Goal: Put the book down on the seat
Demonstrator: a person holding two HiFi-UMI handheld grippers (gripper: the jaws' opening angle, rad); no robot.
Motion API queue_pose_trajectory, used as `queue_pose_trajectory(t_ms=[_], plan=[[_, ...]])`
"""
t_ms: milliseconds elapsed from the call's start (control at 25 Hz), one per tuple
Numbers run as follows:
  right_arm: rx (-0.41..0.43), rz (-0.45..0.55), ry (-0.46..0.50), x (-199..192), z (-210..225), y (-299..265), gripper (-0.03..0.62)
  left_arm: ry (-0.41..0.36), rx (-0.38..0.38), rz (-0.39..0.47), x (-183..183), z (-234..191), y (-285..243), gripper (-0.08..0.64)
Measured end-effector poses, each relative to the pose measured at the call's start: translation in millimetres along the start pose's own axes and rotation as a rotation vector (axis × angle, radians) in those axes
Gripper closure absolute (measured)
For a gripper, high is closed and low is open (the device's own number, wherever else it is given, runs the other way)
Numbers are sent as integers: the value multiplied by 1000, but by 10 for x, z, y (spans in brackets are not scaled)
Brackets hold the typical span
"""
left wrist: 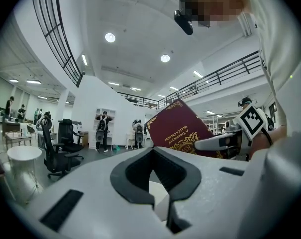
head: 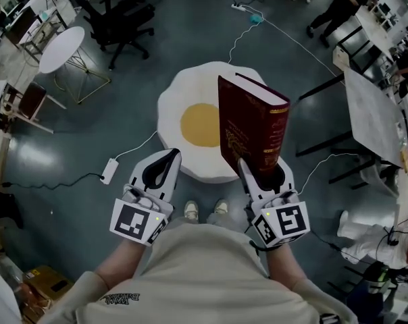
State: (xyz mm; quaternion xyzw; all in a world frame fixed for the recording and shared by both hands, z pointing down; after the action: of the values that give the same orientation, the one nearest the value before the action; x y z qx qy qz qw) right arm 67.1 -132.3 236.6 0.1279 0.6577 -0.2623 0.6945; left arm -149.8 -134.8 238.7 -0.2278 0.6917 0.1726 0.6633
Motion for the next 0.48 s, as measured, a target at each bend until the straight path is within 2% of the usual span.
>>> queue_pose_trajectory(t_ms=[480], plan=[[49,-24,-10,-79,157,-8,383,18,33,-23,-71,162,-57,555]])
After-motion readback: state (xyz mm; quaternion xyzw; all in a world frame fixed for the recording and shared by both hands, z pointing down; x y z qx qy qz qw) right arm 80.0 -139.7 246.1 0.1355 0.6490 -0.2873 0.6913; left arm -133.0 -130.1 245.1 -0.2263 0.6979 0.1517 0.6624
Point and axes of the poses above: the fingertips, and each gripper's own axes: y backward along the fingers, z to its right, x out of its top, the point moved 6 cm from there along y, backward along the fingers, and after that the axes turned 5 degrees about x, right-handed, at the moved point
